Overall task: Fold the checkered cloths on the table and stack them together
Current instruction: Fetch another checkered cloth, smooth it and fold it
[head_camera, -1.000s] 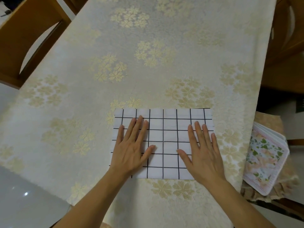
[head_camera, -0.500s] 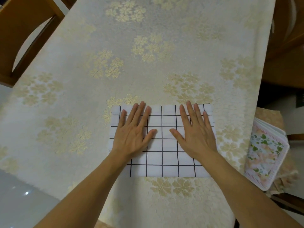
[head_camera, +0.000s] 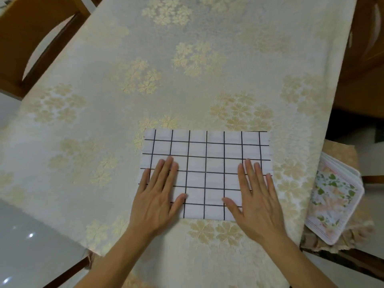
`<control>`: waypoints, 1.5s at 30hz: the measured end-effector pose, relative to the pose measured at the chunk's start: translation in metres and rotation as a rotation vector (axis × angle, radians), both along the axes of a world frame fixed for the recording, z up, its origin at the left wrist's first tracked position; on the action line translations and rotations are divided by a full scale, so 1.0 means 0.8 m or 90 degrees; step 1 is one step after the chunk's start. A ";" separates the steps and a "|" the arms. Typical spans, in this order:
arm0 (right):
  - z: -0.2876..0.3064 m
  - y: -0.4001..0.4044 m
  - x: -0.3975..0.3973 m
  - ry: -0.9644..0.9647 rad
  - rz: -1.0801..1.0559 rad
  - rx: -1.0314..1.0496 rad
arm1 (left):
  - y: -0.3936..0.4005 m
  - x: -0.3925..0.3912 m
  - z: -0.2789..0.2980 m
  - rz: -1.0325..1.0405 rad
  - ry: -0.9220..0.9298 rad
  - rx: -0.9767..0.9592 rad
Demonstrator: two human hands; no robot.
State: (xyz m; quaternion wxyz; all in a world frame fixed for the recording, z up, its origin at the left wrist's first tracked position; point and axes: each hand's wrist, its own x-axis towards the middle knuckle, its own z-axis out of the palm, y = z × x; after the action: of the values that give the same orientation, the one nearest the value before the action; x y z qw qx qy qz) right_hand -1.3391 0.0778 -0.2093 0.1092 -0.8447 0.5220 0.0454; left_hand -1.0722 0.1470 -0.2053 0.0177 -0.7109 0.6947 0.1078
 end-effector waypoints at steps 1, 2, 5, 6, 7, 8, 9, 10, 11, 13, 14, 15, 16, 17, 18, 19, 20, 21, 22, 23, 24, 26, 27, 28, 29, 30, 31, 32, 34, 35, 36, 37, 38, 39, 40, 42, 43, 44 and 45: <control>0.001 0.000 -0.002 0.000 0.001 0.000 | 0.002 0.006 0.001 0.007 -0.005 0.001; 0.001 0.000 -0.004 0.001 0.002 -0.002 | 0.004 0.011 0.001 0.016 -0.008 0.001; 0.002 -0.001 -0.009 0.008 -0.002 0.000 | 0.008 0.016 0.002 0.027 -0.014 0.007; 0.002 0.000 -0.010 0.010 -0.005 -0.001 | 0.007 0.015 0.003 0.028 -0.013 0.008; 0.002 0.000 -0.010 0.010 -0.006 -0.004 | 0.007 0.015 0.004 0.030 -0.010 0.009; 0.002 0.001 -0.010 0.010 -0.006 -0.006 | 0.007 0.015 0.004 0.031 -0.007 0.011; 0.003 0.001 -0.010 0.008 -0.005 -0.008 | 0.007 0.015 0.005 0.032 -0.006 0.012; 0.004 0.000 -0.010 0.005 -0.003 -0.011 | 0.007 0.014 0.005 0.035 -0.006 0.009; 0.005 0.000 -0.010 0.002 -0.003 -0.013 | 0.007 0.014 0.005 0.039 -0.004 0.005; 0.006 0.000 -0.008 0.001 -0.003 -0.012 | 0.008 0.014 0.004 0.044 0.003 0.003; 0.007 0.000 -0.007 0.002 -0.002 -0.008 | 0.009 0.014 0.005 0.045 0.004 0.004; 0.007 0.000 -0.005 0.004 0.000 -0.003 | 0.008 0.015 0.006 0.044 0.004 0.004; 0.008 0.000 -0.005 0.008 0.003 0.000 | 0.007 0.014 0.007 0.045 0.003 0.003; 0.010 -0.001 -0.007 0.016 0.011 0.002 | 0.007 0.011 0.010 0.056 0.006 -0.003; 0.013 -0.005 -0.009 0.027 0.027 0.002 | 0.008 0.008 0.013 0.080 0.012 -0.013; 0.016 -0.010 -0.012 0.041 0.051 -0.002 | 0.010 0.003 0.016 0.115 0.019 -0.023; 0.021 -0.019 -0.014 0.055 0.086 -0.010 | 0.011 -0.002 0.021 0.158 0.023 -0.032; 0.025 -0.030 -0.014 0.064 0.133 -0.017 | 0.014 -0.007 0.024 0.204 0.028 -0.035; 0.030 -0.043 -0.010 0.067 0.188 -0.019 | 0.017 -0.012 0.029 0.247 0.032 -0.036; 0.035 -0.058 -0.003 0.065 0.249 -0.015 | 0.020 -0.015 0.033 0.287 0.035 -0.039; 0.039 -0.074 0.009 0.060 0.312 -0.013 | 0.022 -0.017 0.036 0.324 0.038 -0.044; 0.045 -0.104 0.041 0.035 0.427 -0.029 | 0.029 -0.020 0.039 0.400 0.051 -0.077; 0.048 -0.115 0.061 0.013 0.478 -0.042 | 0.032 -0.021 0.039 0.438 0.055 -0.094; 0.049 -0.125 0.083 -0.013 0.528 -0.051 | 0.034 -0.023 0.040 0.470 0.053 -0.106; 0.049 -0.133 0.104 -0.039 0.576 -0.062 | 0.034 -0.025 0.040 0.495 0.049 -0.111; 0.048 -0.140 0.127 -0.062 0.619 -0.075 | 0.034 -0.027 0.040 0.515 0.043 -0.113; 0.048 -0.145 0.149 -0.081 0.655 -0.088 | 0.032 -0.028 0.039 0.536 0.039 -0.113; 0.048 -0.149 0.170 -0.098 0.685 -0.095 | 0.029 -0.029 0.038 0.557 0.037 -0.114; 0.047 -0.152 0.209 -0.137 0.728 -0.092 | 0.024 -0.027 0.033 0.594 0.029 -0.124; 0.047 -0.153 0.226 -0.158 0.749 -0.087 | 0.022 -0.025 0.029 0.608 0.026 -0.129; 0.046 -0.154 0.241 -0.172 0.772 -0.083 | 0.020 -0.022 0.026 0.621 0.028 -0.128; 0.045 -0.154 0.255 -0.179 0.797 -0.080 | 0.017 -0.020 0.023 0.633 0.032 -0.127; 0.044 -0.155 0.266 -0.176 0.821 -0.075 | 0.014 -0.017 0.021 0.645 0.038 -0.125; 0.041 -0.156 0.276 -0.167 0.843 -0.067 | 0.012 -0.016 0.019 0.657 0.044 -0.124; 0.037 -0.157 0.284 -0.153 0.863 -0.059 | 0.010 -0.016 0.019 0.666 0.051 -0.124; 0.031 -0.160 0.296 -0.125 0.894 -0.039 | 0.006 -0.017 0.017 0.677 0.050 -0.125; 0.030 -0.162 0.301 -0.113 0.904 -0.025 | 0.004 -0.018 0.016 0.680 0.041 -0.126; 0.029 -0.163 0.304 -0.104 0.911 -0.009 | 0.002 -0.020 0.015 0.681 0.034 -0.126; 0.028 -0.164 0.306 -0.101 0.916 0.003 | -0.001 -0.022 0.013 0.681 0.030 -0.127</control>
State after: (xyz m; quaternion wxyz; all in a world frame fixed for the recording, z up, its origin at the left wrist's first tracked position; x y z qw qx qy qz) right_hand -1.0947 -0.0538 -0.1866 0.0918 -0.9795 -0.1732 0.0460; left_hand -1.0897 0.1466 -0.1946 -0.1228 -0.9608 0.2431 0.0510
